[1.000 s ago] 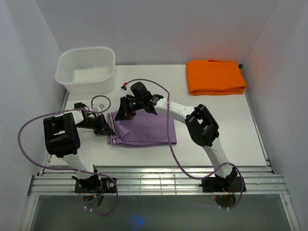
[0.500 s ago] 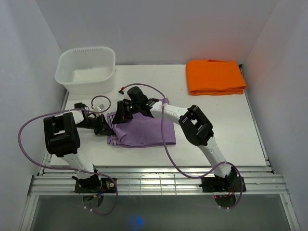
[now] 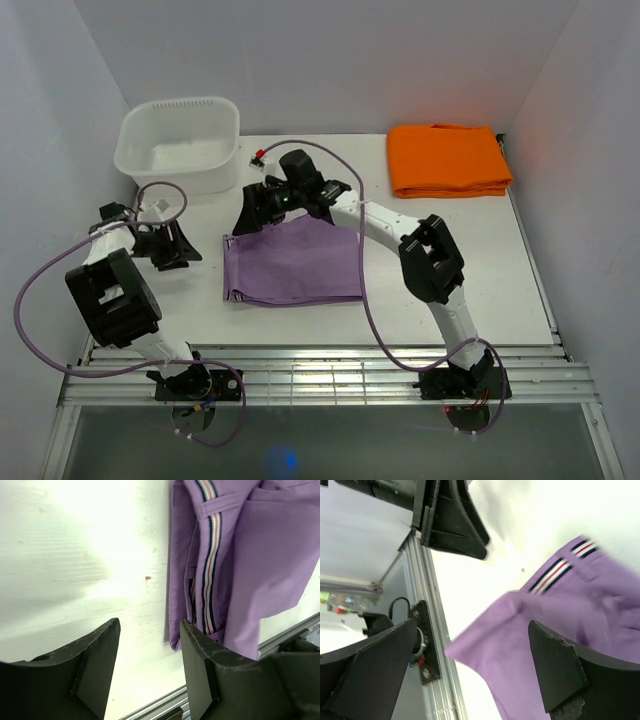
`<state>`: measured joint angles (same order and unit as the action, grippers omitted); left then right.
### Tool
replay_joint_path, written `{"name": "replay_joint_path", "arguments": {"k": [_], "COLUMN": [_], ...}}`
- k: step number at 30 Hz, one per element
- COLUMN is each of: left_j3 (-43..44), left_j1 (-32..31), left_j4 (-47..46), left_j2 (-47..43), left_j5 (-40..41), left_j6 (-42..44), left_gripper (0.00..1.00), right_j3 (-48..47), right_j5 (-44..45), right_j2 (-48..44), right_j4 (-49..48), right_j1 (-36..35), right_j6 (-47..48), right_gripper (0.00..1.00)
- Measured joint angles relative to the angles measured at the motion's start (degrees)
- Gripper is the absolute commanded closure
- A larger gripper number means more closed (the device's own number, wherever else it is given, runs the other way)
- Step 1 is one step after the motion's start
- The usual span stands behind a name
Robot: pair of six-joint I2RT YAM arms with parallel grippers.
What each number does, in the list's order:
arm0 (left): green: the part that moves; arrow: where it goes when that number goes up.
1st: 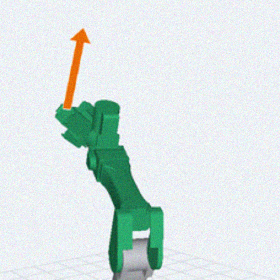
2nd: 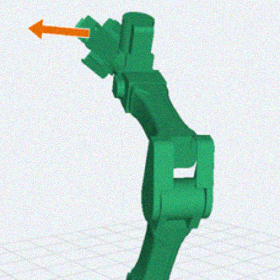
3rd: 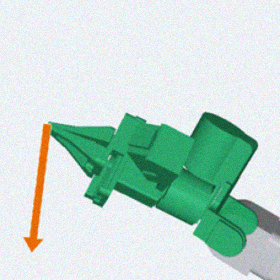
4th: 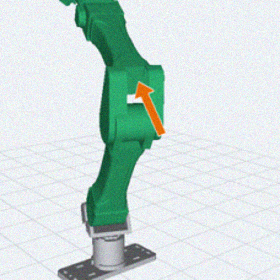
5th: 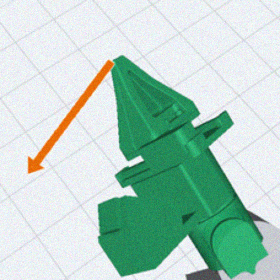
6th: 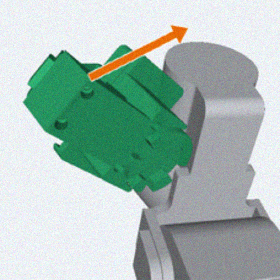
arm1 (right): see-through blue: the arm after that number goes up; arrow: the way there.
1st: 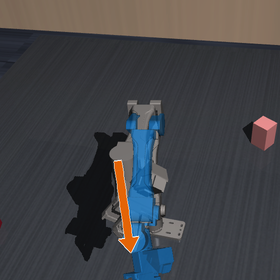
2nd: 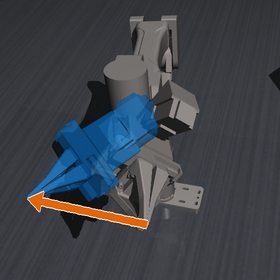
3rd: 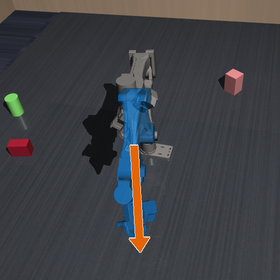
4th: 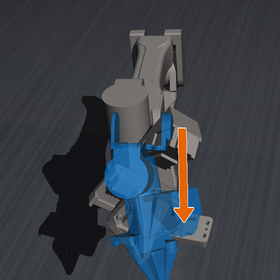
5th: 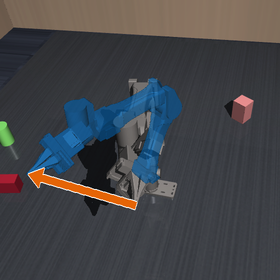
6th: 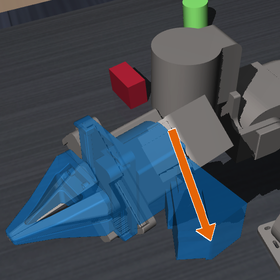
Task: Fold and stack the trousers
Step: Fold the trousers
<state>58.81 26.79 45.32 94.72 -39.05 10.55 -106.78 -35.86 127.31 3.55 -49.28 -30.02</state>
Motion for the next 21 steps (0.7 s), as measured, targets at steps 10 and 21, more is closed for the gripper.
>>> {"name": "replay_joint_path", "arguments": {"k": [10, 21], "left_j3": [11.28, 5.90], "left_j1": [-6.03, -21.51], "left_j4": [4.76, 1.95], "left_j2": [-10.29, -2.86], "left_j5": [-3.37, -9.09], "left_j6": [10.01, 3.67], "left_gripper": [0.41, 0.71], "right_j3": [4.09, 23.76], "right_j5": [-5.60, -10.01], "right_j2": [-18.53, -17.64], "right_j4": [14.91, 31.19], "right_j1": [13.70, 20.63], "right_j6": [25.29, 42.49], "right_gripper": [0.46, 0.49]}}
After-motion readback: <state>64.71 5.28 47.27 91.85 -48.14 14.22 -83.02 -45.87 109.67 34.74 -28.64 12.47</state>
